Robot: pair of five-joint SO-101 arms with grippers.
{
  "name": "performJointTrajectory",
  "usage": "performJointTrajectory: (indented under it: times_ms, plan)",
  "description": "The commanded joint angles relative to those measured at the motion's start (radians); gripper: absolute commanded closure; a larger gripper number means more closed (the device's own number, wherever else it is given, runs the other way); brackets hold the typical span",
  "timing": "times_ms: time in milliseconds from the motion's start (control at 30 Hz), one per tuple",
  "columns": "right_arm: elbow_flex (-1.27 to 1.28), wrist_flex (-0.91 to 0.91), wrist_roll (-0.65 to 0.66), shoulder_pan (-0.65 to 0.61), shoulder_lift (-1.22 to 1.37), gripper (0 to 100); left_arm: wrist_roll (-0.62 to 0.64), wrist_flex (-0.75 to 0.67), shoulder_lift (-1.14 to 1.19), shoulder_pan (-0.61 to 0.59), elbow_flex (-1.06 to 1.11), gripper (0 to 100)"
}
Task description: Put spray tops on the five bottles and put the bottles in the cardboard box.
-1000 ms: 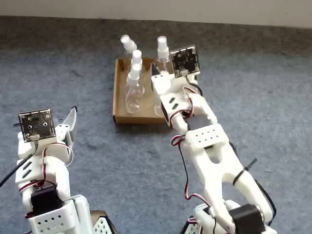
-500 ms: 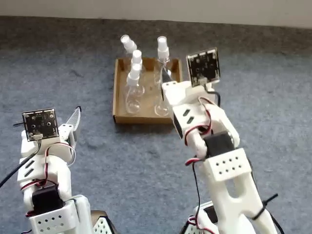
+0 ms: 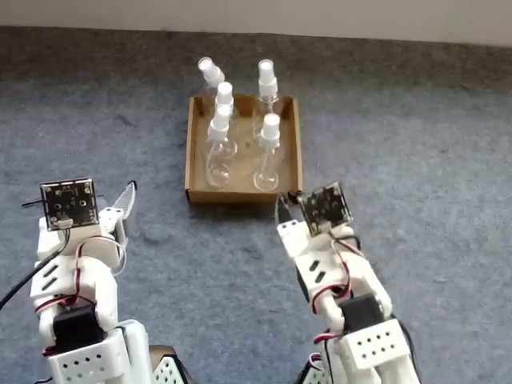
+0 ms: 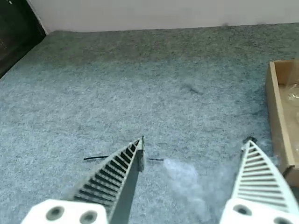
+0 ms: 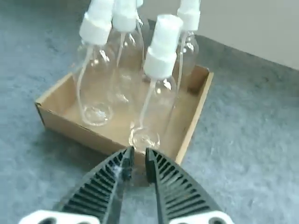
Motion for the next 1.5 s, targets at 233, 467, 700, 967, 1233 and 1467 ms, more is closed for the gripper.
performJointTrajectory:
  times_ms: [233, 467, 700, 967, 1233, 1467]
  plan:
    - [0.176, 0.246, 0.018, 0.136, -0.380, 99.3, 0.002, 0.163, -0.202, 0.013, 0.113, 70]
    - [0.269, 0.255, 0.018, 0.205, -0.375, 99.3, 0.000, 0.041, -0.200, 0.013, 0.384, 70]
    - [0.306, 0.401, 0.014, 0.286, -0.372, 99.3, 0.000, 0.120, -0.186, 0.016, 0.387, 70]
    - [0.306, 0.680, 0.018, 0.288, -0.372, 99.3, -0.002, 0.290, -0.193, 0.013, 0.387, 100]
    - [0.306, 0.796, 0.018, 0.288, -0.374, 99.3, -0.187, 0.393, -0.189, 0.013, 0.387, 88]
    - [0.306, 0.796, 0.018, 0.288, -0.374, 99.3, -0.196, 0.491, -0.196, 0.013, 0.387, 88]
